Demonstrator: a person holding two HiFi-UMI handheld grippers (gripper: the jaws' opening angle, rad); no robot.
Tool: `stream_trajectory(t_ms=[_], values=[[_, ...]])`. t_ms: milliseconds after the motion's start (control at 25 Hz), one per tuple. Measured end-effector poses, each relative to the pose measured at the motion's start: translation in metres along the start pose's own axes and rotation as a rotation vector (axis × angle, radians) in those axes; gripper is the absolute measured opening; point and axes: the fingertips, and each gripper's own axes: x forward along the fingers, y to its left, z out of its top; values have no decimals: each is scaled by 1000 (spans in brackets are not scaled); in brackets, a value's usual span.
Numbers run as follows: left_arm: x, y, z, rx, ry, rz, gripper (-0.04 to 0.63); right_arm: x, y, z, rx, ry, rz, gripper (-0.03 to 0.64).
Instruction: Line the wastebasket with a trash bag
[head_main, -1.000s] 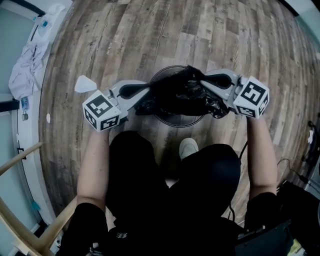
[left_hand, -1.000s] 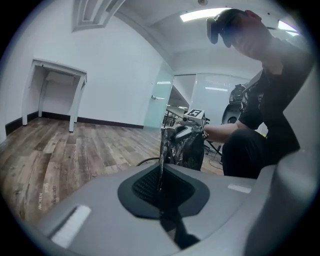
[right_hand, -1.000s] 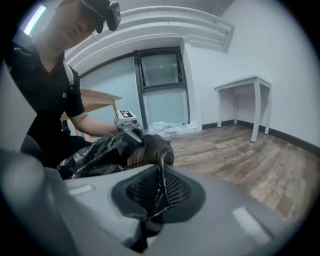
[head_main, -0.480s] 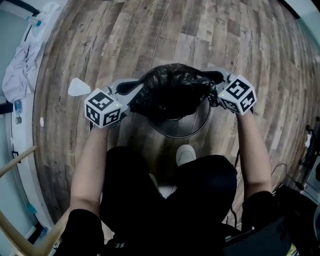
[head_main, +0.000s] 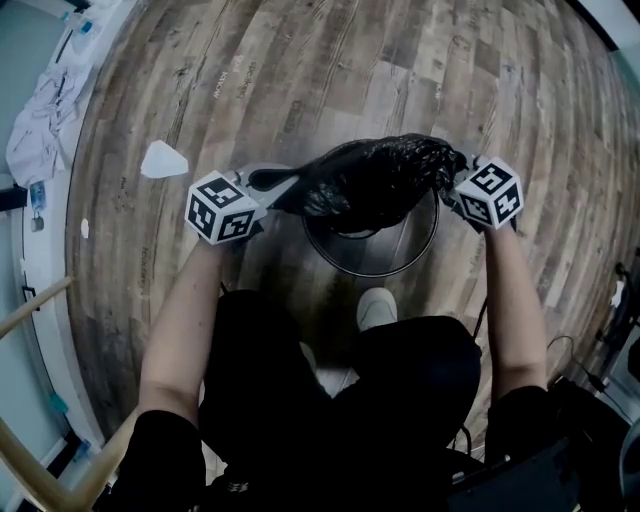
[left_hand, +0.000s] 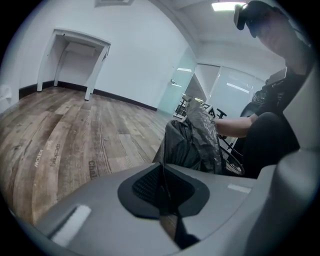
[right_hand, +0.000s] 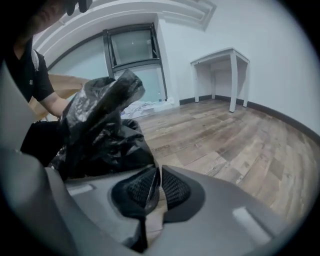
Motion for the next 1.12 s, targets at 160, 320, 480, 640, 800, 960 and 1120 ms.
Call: stream_trajectory(t_ms=[160,320,480,640,800,960,1120], values=[[7,-5,-15,-8,26,-18,8,7,10,-24,44,1,38,20],[14,-5,-28,-28,53,-33,8,16,18,-45,81,18,59,21],[14,-4,-28,-18,35,-9,8,10,21,-43,113,-30,59,21],[0,2,-26,-18,-10,18,116,-11,14,-39,163,-61,34,152],[-32,12,-34,-14,-21,54,198,-46,-2,-44,162,-35,-68,171],[-73,23,-25,-66,-122,91,225,-95,-20,-48,232,-101,-185,172],[-94,19,-4,-44,-182,68,227,-118,-14,-26,231,-179,-230,172]])
